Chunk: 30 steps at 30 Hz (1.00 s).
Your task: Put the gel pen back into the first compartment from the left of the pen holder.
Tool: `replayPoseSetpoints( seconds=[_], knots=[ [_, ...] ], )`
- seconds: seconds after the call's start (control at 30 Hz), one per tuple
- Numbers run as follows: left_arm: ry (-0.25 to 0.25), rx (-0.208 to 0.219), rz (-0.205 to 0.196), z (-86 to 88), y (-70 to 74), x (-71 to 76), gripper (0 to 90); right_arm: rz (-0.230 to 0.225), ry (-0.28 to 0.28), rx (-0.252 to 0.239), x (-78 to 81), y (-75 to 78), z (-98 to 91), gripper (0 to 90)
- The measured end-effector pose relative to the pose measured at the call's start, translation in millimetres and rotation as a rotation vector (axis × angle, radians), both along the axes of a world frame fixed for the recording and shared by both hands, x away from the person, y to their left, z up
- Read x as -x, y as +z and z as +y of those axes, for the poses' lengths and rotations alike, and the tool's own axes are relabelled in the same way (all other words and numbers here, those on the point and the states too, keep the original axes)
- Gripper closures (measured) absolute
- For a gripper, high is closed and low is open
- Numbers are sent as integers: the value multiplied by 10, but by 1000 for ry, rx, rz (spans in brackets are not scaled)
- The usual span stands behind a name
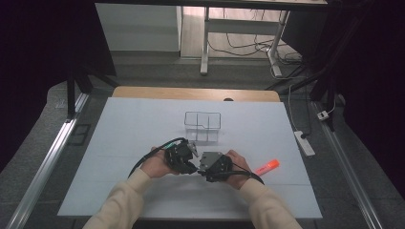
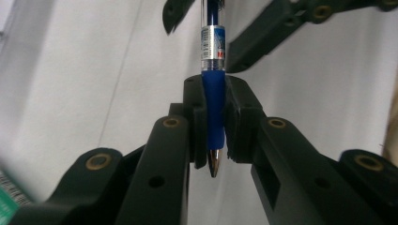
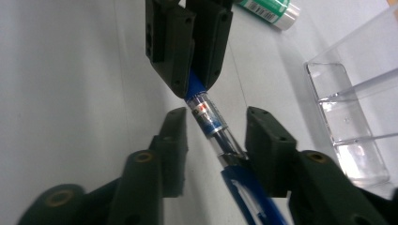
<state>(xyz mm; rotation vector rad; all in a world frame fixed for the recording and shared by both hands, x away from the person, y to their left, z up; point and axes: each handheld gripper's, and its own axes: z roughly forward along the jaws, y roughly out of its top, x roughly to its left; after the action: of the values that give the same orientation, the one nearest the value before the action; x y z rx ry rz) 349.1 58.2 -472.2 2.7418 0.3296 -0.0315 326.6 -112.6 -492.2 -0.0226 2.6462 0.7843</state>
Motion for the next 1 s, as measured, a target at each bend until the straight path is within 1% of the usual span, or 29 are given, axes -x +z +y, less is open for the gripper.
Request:
replayPoseSetpoints(
  seconds=[0.03,0.07,0.1,0.13,0.17,0.2,0.23,0.27,0.3,0.33,0.37,0.4,0.43,0.47,0.53,0.57,0.6,0.63,0.67,0.7,0.8,0.9,0.93,1.0],
  knots=[
    [0,5,2,-2,-1,6,794,-10,13,-2,7,-2,15,631],
    [-3,5,1,-1,1,10,794,-25,71,2,-14,-6,21,645],
    [-16,-2,-2,2,8,7,794,-24,71,5,2,-7,26,658],
    [-19,-2,-4,3,9,11,793,-35,91,13,-2,-8,27,670],
    [-10,8,-7,3,7,24,793,-36,102,14,-4,-9,28,682],
    [-17,10,-13,7,13,23,793,-38,106,13,-2,-13,30,699],
    [-18,13,-13,14,19,25,792,-52,132,25,-15,-9,29,710],
    [-22,16,-14,22,25,25,789,-59,139,29,-18,-6,30,720],
    [-22,20,-16,31,30,27,786,-83,181,10,-51,-7,45,730],
    [94,127,2,-3,-26,105,780,-83,201,1,-66,-10,51,741],
    [25,71,-18,39,22,53,772,-1,80,30,30,-3,8,753],
    [30,81,-27,55,35,48,760,0,82,28,30,4,4,768],
    [51,109,-35,69,49,48,738,10,85,21,30,1,0,784],
    [70,130,-52,87,69,48,714,10,86,19,28,5,-4,784],
    [107,155,-102,120,100,50,543,-3,90,21,5,11,-19,785],
    [123,167,-111,139,113,51,494,16,80,5,-7,16,-34,785],
    [134,183,-121,160,123,50,463,33,60,-13,-13,29,-55,785],
    [151,203,-132,179,133,54,423,41,48,-37,-27,37,-72,785],
    [165,222,-142,196,140,55,385,48,37,-51,-41,47,-90,785],
    [177,232,-153,211,148,54,357,53,31,-64,-57,55,-106,785],
    [220,258,-193,252,155,60,294,61,1,-99,-83,68,-147,785],
    [244,281,-200,296,152,66,266,72,-26,-118,-112,74,-187,785],
    [248,286,-201,313,151,70,264,82,-35,-130,-120,74,-200,785],
    [274,292,-209,347,146,76,243,90,-52,-146,-138,84,-226,785]
  ],
)
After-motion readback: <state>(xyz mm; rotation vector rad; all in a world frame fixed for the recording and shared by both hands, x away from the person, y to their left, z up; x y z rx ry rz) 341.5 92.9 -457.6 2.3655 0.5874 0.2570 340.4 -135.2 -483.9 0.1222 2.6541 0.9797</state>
